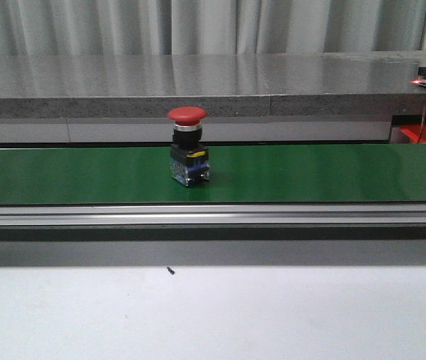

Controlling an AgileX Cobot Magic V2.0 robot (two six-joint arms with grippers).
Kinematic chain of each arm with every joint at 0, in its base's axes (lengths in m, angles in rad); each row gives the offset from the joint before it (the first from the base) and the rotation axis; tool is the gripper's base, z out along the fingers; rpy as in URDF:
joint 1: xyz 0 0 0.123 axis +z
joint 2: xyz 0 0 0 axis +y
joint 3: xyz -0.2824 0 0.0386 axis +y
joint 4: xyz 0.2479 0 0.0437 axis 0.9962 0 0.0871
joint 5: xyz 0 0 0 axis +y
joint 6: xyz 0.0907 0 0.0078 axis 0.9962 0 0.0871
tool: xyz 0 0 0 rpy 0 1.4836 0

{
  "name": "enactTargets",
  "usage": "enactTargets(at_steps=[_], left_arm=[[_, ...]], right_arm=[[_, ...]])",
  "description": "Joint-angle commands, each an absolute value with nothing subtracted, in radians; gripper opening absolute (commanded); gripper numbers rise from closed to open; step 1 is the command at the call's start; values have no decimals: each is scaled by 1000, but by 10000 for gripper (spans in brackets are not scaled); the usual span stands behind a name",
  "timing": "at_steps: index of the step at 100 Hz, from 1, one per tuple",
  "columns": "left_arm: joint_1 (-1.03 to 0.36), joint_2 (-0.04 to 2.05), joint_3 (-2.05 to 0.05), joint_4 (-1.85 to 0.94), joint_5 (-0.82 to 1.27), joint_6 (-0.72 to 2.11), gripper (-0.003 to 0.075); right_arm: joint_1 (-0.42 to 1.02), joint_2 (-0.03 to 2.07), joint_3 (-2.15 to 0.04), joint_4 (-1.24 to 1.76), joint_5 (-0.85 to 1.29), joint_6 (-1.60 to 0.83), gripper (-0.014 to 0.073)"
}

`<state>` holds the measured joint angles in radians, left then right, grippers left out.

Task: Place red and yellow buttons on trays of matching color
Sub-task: 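Carry the yellow button into the yellow tray and open the right gripper, then return the right gripper to the belt's end and grasp the red button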

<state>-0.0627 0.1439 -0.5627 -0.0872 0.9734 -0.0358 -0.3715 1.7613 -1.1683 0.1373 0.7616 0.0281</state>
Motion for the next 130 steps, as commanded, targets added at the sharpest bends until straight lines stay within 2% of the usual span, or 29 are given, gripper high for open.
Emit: enactTargets(at_steps=[1,7,17,24,71,99,130], left_arm=[[-71,159,-587,-96,902,-34,-20],[-71,159,-587,-96,902,-34,-20],[-71,159,-587,-96,902,-34,-20],[-71,159,-587,-96,902,-34,-20],[-71,159,-587,-97,902,-34,-20],[-71,159,-587,-97,902,-34,-20],[-71,159,-587,-99,902,-34,-20]], right_arm=[[-377,1723,-1193,146,737,28,209],[-377,1723,-1193,146,735,27,281],[-377,1723,-1194,146,735,27,467],[-377,1722,-1194,146,735,27,534],[-340,1526,-1194,122,712,-41,538],[-146,1495,-1214,137,803,-156,538],[74,1496,-1332,137,942,-218,538]])
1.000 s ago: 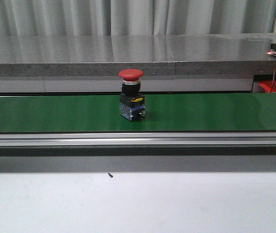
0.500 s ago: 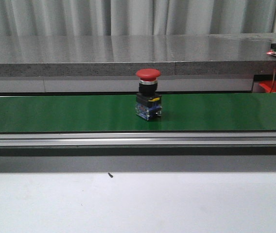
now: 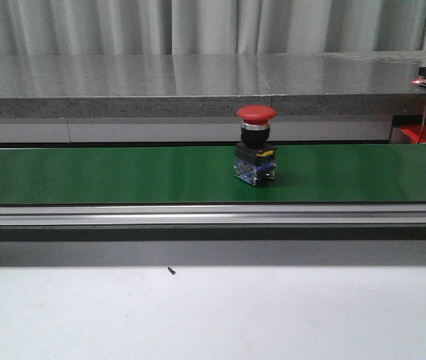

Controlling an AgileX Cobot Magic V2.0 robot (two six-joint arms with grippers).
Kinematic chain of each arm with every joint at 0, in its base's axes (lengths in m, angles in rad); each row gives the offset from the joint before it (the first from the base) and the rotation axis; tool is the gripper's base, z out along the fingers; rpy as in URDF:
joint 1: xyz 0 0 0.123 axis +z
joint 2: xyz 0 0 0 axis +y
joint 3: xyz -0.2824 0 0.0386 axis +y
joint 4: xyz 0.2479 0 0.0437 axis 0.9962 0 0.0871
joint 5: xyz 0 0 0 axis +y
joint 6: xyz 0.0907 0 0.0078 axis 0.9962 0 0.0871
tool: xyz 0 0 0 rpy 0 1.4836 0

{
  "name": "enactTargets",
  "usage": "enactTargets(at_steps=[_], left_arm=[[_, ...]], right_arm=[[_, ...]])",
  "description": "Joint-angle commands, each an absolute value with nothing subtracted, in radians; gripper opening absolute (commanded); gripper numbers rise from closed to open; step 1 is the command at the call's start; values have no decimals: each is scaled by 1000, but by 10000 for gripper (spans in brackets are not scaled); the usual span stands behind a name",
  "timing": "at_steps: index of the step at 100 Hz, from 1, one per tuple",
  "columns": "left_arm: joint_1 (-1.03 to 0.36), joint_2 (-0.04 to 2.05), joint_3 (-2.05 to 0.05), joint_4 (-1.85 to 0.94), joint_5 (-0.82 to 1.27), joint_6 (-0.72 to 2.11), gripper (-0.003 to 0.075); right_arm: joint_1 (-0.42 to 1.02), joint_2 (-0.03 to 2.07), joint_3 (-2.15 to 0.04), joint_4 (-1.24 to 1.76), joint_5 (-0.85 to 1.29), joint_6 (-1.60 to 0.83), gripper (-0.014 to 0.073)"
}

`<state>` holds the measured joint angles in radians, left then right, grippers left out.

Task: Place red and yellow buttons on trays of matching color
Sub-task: 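Return the right gripper to the belt's end and grasp the red button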

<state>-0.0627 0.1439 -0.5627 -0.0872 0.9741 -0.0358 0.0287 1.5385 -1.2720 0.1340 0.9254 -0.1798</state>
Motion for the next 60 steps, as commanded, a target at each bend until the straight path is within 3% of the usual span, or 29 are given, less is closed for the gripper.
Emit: enactTargets(at_steps=[1,60], left_arm=[[-71,159,-587,-99,902,-34,-20],[-71,159,-587,-99,902,-34,-20]], right_arm=[[78,1496,-1334,137,944,-221,538],[292,1642,-1445,136,1062,-331,538]])
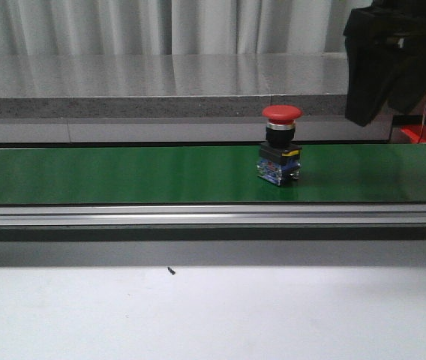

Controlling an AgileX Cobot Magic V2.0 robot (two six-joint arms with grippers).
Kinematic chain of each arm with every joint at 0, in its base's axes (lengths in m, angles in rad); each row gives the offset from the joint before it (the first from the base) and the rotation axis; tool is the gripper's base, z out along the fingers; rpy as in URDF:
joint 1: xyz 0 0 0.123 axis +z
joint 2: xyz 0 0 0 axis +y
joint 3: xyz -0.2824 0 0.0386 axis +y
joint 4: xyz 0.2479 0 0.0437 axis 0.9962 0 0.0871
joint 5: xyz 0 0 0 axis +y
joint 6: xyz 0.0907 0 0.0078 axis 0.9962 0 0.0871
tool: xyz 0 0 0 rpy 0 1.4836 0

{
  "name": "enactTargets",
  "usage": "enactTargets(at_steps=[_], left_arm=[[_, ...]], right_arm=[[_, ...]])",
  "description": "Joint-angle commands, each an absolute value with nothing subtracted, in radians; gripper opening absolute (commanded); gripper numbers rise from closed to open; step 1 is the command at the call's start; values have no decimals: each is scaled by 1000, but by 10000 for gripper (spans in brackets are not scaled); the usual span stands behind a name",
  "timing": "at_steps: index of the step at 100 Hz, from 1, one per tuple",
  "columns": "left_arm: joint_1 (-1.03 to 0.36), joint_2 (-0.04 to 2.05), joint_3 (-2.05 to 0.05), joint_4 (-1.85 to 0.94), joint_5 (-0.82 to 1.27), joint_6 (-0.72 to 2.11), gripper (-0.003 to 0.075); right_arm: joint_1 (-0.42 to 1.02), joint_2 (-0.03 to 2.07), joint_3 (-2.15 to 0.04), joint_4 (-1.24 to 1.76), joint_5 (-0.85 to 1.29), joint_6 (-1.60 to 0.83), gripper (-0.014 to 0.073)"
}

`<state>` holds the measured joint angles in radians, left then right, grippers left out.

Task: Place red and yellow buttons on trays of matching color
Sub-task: 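Return the right gripper to the belt's end and grasp the red button, then carry the red button with the right gripper over the red tray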

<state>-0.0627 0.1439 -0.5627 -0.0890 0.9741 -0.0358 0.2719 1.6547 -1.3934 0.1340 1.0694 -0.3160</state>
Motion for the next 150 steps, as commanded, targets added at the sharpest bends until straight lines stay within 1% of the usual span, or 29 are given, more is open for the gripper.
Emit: enactTargets(at_steps=[1,24,38,68,75,80,92,99,121,133,150], left_arm=[[-71,159,-587,-99,902,-34,-20],[-71,159,-587,-99,902,-34,-20],[-71,159,-587,-99,902,-34,-20],[-71,159,-587,-99,902,-34,-20],[-71,159,-587,-99,902,-34,-20],[-71,159,-587,-99,902,-34,-20],[-71,159,-587,-99,902,-34,-20],[-71,159,-587,-99,902,-34,-20],[-71,159,-587,-99,902,-34,-20],[-71,159,-587,-99,902,-34,-20],[-71,159,-587,-99,902,-34,-20]], right_arm=[[296,1648,-1447,136,1062,-331,538],[348,1703,-1464,138,1063,-331,538],[355,1724,-1464,160,1057,-331,538],[355,1734,-1464,175,938,-331,533],[355,1739,-1464,175,924,-331,486],[355,1739,-1464,175,918,-331,425],[352,1739,-1464,174,914,-331,241],[351,1738,-1464,174,914,-331,176],[328,1698,-1466,158,895,-331,173],[266,1685,-1478,158,911,-328,173],[137,1685,-1498,158,917,-313,173]])
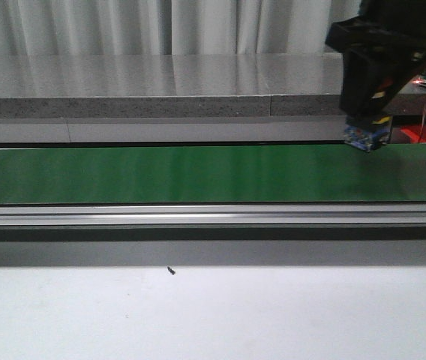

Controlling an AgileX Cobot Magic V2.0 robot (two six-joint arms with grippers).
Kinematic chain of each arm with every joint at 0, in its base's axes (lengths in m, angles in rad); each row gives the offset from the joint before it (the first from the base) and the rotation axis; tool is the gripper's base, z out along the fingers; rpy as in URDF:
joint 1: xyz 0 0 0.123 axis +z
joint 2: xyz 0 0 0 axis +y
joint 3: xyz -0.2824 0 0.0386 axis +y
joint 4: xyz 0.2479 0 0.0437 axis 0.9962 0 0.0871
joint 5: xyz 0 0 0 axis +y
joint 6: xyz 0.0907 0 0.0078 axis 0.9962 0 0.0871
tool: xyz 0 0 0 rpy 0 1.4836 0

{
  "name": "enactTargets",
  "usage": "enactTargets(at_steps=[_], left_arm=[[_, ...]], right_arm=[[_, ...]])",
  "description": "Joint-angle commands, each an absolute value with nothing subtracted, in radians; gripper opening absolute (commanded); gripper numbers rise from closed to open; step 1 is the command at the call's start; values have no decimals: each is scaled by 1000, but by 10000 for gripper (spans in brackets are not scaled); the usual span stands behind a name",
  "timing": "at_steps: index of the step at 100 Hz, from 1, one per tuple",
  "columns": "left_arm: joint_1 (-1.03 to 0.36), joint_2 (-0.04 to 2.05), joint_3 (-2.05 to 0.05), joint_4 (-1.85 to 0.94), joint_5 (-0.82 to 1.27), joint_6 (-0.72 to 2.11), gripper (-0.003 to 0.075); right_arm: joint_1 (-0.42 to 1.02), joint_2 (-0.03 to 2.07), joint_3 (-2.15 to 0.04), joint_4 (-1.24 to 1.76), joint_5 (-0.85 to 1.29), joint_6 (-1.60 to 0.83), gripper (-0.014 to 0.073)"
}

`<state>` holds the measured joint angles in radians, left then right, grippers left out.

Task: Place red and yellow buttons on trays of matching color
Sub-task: 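Carry the red button with the right gripper over the red tray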

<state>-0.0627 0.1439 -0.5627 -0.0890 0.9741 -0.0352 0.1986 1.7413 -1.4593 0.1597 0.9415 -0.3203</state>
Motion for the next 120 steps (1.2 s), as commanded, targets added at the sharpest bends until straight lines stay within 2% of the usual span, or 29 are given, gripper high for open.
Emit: enactTargets(at_steps=[1,35,58,120], left_arm=[[-71,159,-587,-99,902,-34,-20],[-71,159,-587,-99,902,-34,-20],[-71,159,-587,-99,902,-34,-20],[-71,159,-587,-99,902,-34,-20]], right_arm=[[132,1685,-1498,158,915,-310,173],[-153,1694,-1498,158,828,-224,171],[-276,1742,-1498,158,813,-211,171],[-303,1891,-1498,241,649,-211,171]])
